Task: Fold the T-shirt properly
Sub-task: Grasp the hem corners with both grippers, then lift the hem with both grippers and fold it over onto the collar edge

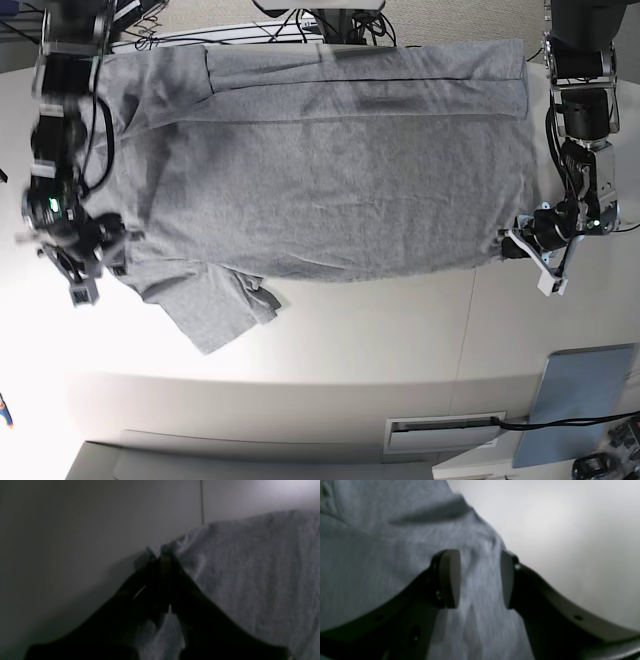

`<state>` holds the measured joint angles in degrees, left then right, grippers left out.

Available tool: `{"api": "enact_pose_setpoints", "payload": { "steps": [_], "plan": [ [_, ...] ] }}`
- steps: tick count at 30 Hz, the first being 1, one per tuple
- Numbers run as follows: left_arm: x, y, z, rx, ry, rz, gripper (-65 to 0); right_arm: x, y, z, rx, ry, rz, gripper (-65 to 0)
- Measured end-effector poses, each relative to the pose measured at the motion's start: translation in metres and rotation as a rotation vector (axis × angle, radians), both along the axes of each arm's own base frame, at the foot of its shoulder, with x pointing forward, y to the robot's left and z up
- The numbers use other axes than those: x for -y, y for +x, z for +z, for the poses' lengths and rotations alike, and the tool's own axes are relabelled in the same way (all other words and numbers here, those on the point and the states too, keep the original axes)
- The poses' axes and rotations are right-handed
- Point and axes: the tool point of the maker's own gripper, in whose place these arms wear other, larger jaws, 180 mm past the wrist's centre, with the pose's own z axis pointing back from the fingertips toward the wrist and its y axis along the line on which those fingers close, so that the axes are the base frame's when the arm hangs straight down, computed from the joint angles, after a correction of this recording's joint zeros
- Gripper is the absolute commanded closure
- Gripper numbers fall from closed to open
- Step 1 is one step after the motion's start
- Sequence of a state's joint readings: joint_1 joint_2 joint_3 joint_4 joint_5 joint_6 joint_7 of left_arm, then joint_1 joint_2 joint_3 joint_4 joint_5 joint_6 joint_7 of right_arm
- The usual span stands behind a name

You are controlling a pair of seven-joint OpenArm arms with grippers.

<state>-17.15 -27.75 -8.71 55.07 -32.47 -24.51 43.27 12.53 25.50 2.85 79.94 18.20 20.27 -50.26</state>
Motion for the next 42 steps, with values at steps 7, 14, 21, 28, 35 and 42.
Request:
{"api": "enact_pose_setpoints", "payload": {
  "steps": [7, 14, 21, 28, 35, 42],
  "plan": [
    [-0.001, 0.000, -0.001, -0.001, 0.021, -0.012, 0.0, -0.011, 0.062, -0.023, -0.171, 0.003, 0.048, -26.0],
    [-0.001, -0.001, -0.001, -0.002, 0.022, -0.014, 0.0, -0.018, 0.090, -0.032, -0.246, 0.020, 0.050, -26.0],
    [-0.001, -0.001, -0.001, -0.001, 0.021, -0.013, 0.0, -0.046, 0.084, -0.066, -0.290, 0.064, 0.059, -26.0],
    [-0.001, 0.000, -0.001, 0.001, 0.021, -0.013, 0.0, -0.051, 0.083, -0.071, -0.306, 0.037, 0.068, -4.8],
    [0.002, 0.003, 0.003, 0.027, -0.002, -0.004, 0.0, -0.043, 0.086, -0.072, -0.266, -0.002, 0.026, 0.0],
    [0.005, 0.014, 0.031, 0.080, 0.052, -0.021, 0.0, -0.031, 0.079, -0.058, -0.311, -0.070, 0.031, 0.0]
  ]
}}
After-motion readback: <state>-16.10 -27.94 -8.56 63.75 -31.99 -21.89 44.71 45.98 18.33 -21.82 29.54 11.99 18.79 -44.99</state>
